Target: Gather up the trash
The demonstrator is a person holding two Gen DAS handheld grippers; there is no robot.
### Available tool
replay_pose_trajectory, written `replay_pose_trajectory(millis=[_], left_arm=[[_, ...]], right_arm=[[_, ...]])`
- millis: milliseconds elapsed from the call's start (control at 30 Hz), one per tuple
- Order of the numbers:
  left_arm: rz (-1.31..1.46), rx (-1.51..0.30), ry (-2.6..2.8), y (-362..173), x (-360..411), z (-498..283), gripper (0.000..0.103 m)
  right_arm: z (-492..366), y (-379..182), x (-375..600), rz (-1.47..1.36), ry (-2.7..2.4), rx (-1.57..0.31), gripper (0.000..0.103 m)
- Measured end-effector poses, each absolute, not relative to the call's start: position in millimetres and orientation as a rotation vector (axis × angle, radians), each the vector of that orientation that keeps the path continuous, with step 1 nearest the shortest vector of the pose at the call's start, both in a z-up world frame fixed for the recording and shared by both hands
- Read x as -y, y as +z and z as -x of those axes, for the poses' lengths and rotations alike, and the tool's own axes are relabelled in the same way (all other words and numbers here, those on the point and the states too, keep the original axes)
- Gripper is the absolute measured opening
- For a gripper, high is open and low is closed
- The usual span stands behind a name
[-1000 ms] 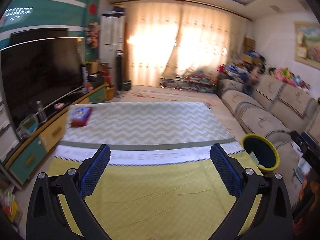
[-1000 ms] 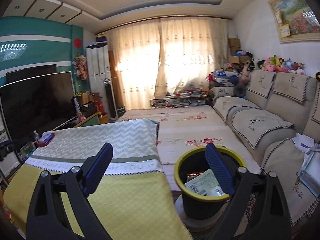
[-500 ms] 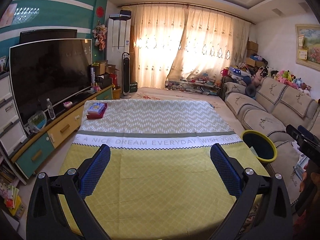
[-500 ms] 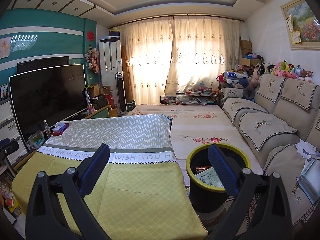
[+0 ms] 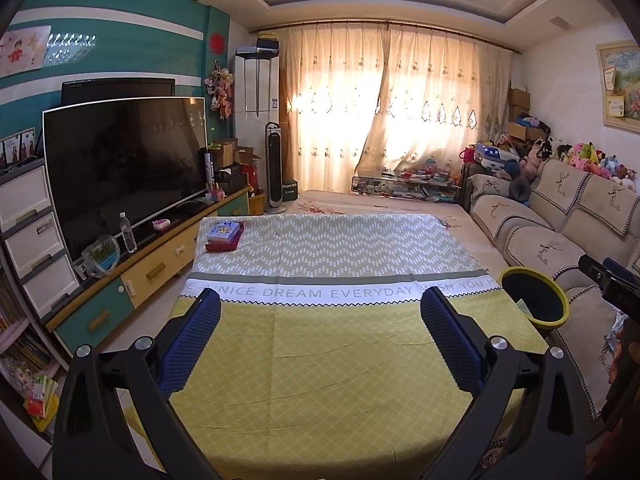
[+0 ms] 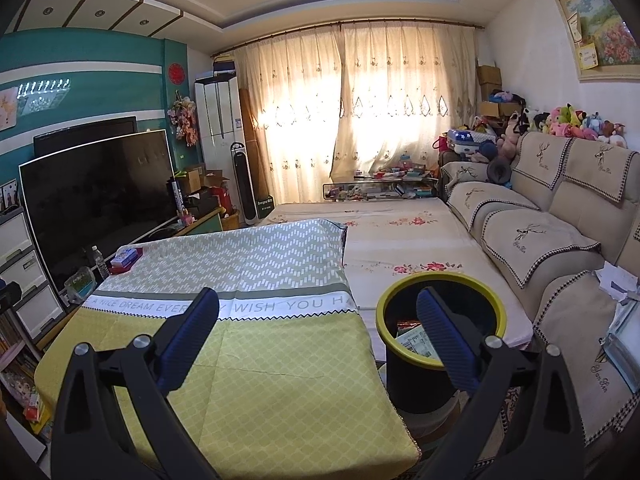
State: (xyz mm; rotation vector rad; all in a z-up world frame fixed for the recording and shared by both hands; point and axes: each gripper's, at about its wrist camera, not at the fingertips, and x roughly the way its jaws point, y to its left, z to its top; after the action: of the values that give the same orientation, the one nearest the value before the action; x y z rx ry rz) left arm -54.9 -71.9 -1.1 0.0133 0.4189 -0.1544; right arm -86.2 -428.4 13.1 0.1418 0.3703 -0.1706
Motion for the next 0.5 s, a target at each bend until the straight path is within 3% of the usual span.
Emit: replay_pose_trajectory(millis=[500], left_arm=[[0.007,-0.451,-0.17,-6,68,43,0.098]], right_arm=[[83,14,426,-0.125,-0.172,-0.374,0.095]])
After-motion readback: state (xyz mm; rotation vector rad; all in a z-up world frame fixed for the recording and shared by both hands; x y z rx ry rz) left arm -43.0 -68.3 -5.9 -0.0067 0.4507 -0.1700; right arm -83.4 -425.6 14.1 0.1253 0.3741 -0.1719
